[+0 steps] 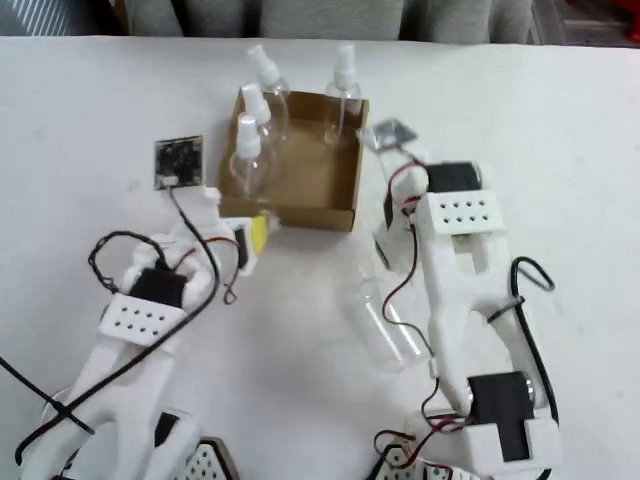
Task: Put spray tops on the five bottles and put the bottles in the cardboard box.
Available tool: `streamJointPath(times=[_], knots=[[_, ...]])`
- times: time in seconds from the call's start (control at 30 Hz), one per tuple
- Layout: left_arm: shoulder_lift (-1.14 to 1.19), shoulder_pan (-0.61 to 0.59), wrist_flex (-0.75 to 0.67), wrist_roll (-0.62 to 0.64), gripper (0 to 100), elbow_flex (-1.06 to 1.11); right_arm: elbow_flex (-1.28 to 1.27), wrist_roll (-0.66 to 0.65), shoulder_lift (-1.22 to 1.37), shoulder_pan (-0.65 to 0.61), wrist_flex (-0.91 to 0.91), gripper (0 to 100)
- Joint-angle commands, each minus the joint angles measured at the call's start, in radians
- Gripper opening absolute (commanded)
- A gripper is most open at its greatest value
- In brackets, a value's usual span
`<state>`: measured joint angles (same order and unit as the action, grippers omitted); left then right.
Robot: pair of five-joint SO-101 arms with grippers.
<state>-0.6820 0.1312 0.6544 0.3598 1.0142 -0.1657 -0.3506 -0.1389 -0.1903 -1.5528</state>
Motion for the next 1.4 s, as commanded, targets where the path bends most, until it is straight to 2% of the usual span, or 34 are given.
streamJointPath(times=[0.0, 0.17, 0.3, 0.4, 0.5, 0.6, 0.73, 0.87, 0.93, 1.1, 1.2, 1.37], knots=[[-0.005, -0.111, 0.052, -0.009, 20, -0.008, 0.161, 0.127, -0.059, -0.134, -0.122, 1.8], [-0.005, -0.263, 0.141, -0.009, 20, -0.006, 0.153, 0.328, -0.039, -0.412, -0.099, 1.8], [-0.005, -0.363, 0.144, -0.011, 20, 0.029, 0.034, 0.367, 0.021, -0.565, 0.025, 1.8], [-0.005, -0.397, 0.133, -0.011, 20, 0.044, -0.097, 0.367, 0.077, -0.604, 0.166, 3.3], [-0.005, -0.392, 0.130, -0.011, 20, 0.044, -0.158, 0.365, 0.122, -0.607, 0.254, 13.8], [-0.005, -0.390, 0.130, -0.011, 20, 0.044, -0.155, 0.364, 0.139, -0.607, 0.262, 22.5], [-0.005, -0.349, 0.138, -0.011, 20, 0.044, -0.144, 0.324, 0.108, -0.584, 0.257, 23.7], [-0.005, -0.280, 0.143, -0.006, 20, 0.044, -0.147, 0.301, 0.018, -0.487, 0.228, 24.1], [-0.007, -0.223, 0.180, -0.006, 20, 0.041, -0.152, 0.267, -0.050, -0.414, 0.191, 20.9], [-0.084, -0.021, 0.425, 0.005, 20, -0.015, -0.213, 0.261, -0.206, -0.170, 0.197, 6.7], [-0.185, 0.162, 0.500, 0.078, 20, 0.006, -0.296, 0.256, -0.228, -0.120, 0.269, 5.7], [-0.349, 0.403, 0.459, 0.081, 20, 0.140, -0.356, 0.253, -0.226, -0.110, 0.328, 6.8]])
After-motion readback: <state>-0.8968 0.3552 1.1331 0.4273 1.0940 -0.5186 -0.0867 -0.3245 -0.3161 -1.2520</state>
